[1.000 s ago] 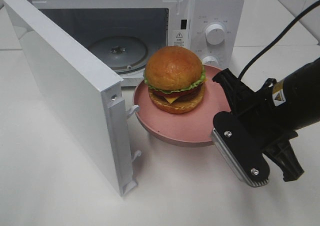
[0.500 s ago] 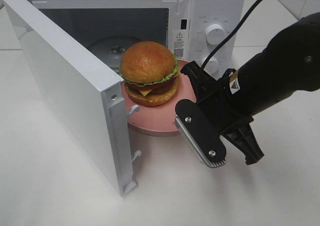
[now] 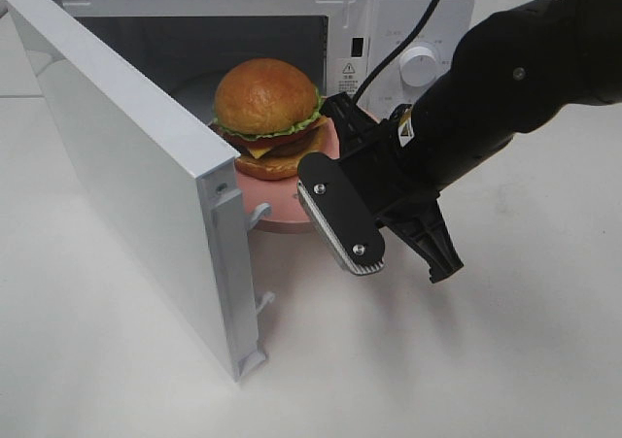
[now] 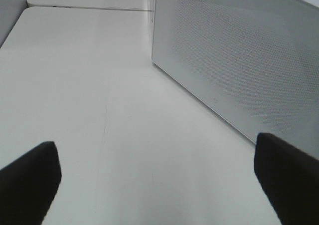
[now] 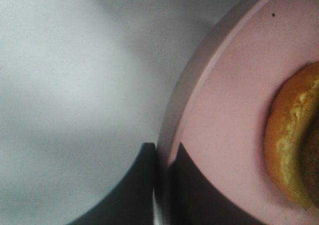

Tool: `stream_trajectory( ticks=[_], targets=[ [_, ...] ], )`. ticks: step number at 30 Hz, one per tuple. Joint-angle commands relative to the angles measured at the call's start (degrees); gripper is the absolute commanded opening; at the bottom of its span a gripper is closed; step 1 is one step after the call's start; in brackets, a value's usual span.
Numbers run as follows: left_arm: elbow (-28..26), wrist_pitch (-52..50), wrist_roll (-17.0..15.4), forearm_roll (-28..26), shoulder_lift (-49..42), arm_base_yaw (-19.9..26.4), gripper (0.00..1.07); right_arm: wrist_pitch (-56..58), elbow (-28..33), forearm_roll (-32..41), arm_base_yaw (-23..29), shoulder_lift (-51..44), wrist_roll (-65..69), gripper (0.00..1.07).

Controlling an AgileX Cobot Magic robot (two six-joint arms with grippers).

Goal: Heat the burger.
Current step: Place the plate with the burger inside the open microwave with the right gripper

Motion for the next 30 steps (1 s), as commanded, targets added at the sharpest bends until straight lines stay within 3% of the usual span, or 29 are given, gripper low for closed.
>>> stream_trajectory(
  ticks=[1,30],
  targets=[
    [0.1,0.2,-0.1,-0.2,0.0,-0.3,1.00,-2.5,-2.1,0.3,0.0,0.2,-0.9,0.00],
    [0.1,0.2,-0.1,-0.2,0.0,-0.3,1.00,6.0,-16.6,1.2,0.0,10.9,-0.2,0.00]
  ],
)
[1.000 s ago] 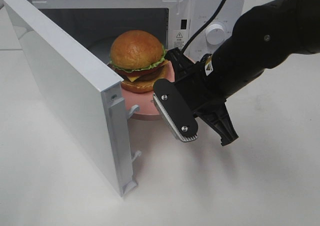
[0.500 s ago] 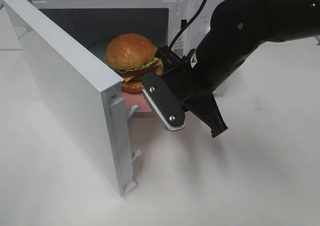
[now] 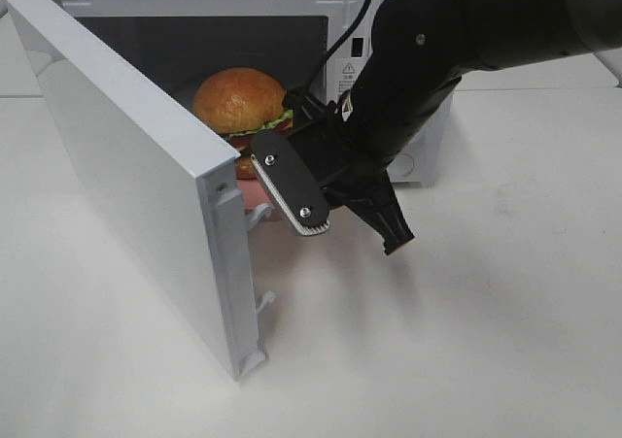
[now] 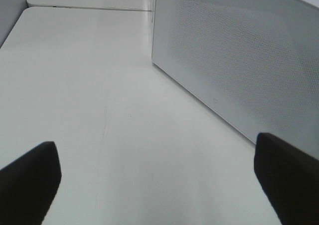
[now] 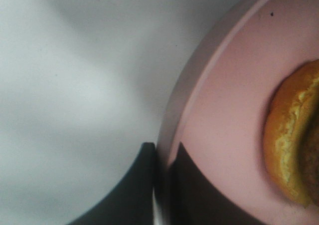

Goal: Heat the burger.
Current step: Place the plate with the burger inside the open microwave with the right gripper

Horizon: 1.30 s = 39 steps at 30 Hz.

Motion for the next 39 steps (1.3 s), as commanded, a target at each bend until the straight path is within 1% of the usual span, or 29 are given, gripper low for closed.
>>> stream_trajectory(
  ticks=[1,6,7,11,13,14,16,19,21,23,24,30,32,35,37,39],
  targets=[
    [0.1,0.2,-0.1,-0.2,0.0,-0.3,1.00,-1.9,-3.2,-0.3,0.0,1.0,0.6,0.00],
    [0.1,0.2,-0.1,-0.2,0.0,-0.3,1.00,-1.7,-5.4,-0.3,0.0,2.5,1.3,0.00],
    [0.1,0.2,-0.1,-0.2,0.0,-0.3,1.00,-1.0,-7.0,-0.5,0.0,3.4,1.8,0.00],
    [0.1,0.2,-0.1,-0.2,0.0,-0.3,1.00,-0.3,-9.2,-0.7,0.0,4.9,2.5,0.00],
    [0.1,0.2,-0.1,-0.2,0.0,-0.3,1.00,0.7,-12.2,-1.8,0.0,6.8,4.2,0.00],
    [0.1,0.2,-0.1,-0.2,0.0,-0.3,1.00,0.7,-12.2,-1.8,0.0,6.8,4.2,0.00],
    [0.1,0.2,-0.1,-0.2,0.0,-0.3,1.00,1.1,-14.6,-1.8,0.0,8.4,5.2,0.00],
    [0.1,0.2,-0.1,-0.2,0.0,-0.3,1.00,1.1,-15.2,-1.8,0.0,8.8,5.2,0.00],
    [0.1,0.2,-0.1,-0.2,0.0,-0.3,1.00,1.5,-17.9,-1.8,0.0,10.5,5.3,0.00],
    [0.1,0.2,-0.1,-0.2,0.0,-0.3,1.00,1.8,-18.6,-1.8,0.0,11.1,5.5,0.00],
    [0.1,0.2,-0.1,-0.2,0.0,-0.3,1.00,2.3,-20.1,-2.1,0.0,12.3,6.4,0.00],
    [0.1,0.2,-0.1,-0.2,0.0,-0.3,1.00,2.4,-22.7,-3.7,0.0,14.1,8.0,0.00],
    [0.1,0.2,-0.1,-0.2,0.0,-0.3,1.00,2.5,-25.3,-4.6,0.0,15.8,9.5,0.00],
    [0.1,0.2,-0.2,-0.2,0.0,-0.3,1.00,2.5,-26.0,-4.6,0.0,16.3,9.7,0.00],
    [0.1,0.2,-0.2,-0.2,0.0,-0.3,1.00,2.3,-27.8,-5.0,0.0,17.8,9.7,0.00],
    [0.1,0.2,-0.2,-0.2,0.0,-0.3,1.00,2.3,-28.4,-5.5,0.0,18.1,9.9,0.00]
  ],
)
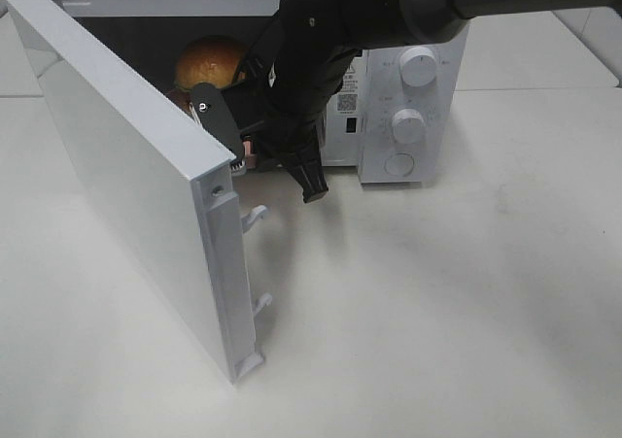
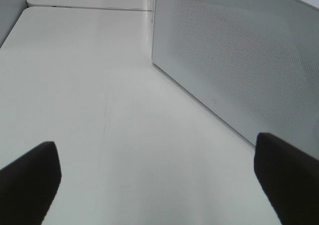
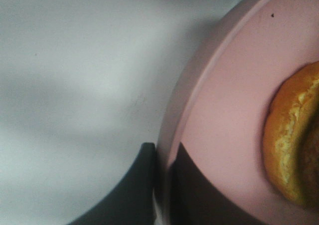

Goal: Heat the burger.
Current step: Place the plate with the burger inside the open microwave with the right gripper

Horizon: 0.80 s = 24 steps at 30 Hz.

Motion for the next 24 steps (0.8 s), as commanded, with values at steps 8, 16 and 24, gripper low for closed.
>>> stream_trajectory(
  ticks=[8,16,24],
  targets=[
    [0.1,0.2,-0.2,0.1,0.0,-0.3,1.00,-2.8,-7.0,-5.3,-0.1,3.3,5.2,0.00],
    [0.1,0.2,-0.2,0.2,0.0,-0.3,1.00,-2.7,-12.4,-5.4,-0.1,7.2,5.7,0.00],
    [0.1,0.2,-0.2,0.2,0.0,-0.3,1.00,-2.8,-17.2,-5.6,-0.3,11.2,5.7,0.00]
  ],
)
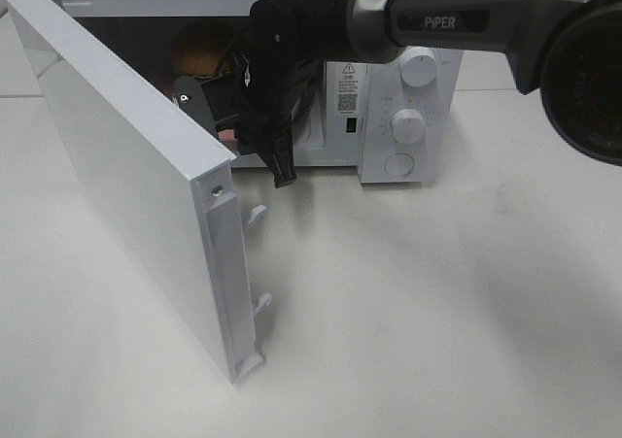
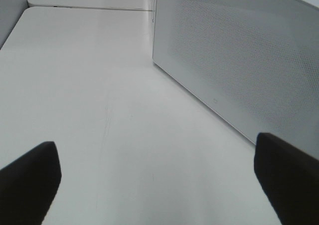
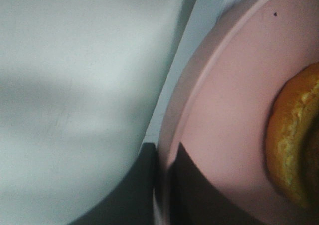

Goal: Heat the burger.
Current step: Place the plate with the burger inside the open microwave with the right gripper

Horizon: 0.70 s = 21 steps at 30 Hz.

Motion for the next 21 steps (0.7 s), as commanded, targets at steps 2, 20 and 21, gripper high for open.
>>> stream_trajectory(
  ticks=[2,20,21],
  targets=[
    [0.1,0.2,-0.2,0.2,0.0,-0.3,1.00,-3.1,-2.3,-0.9,-0.3,0.7,-0.2,0.00],
    [0.1,0.3,-0.2,0.6,0.0,-0.3,1.00,-4.6,-4.9,-1.7,-0.3,3.1,3.4,0.35],
    [0.1,0.3,-0.2,0.6,0.0,-0.3,1.00,-4.2,-4.9,-1.7,-0.3,3.1,4.4,0.41]
  ],
)
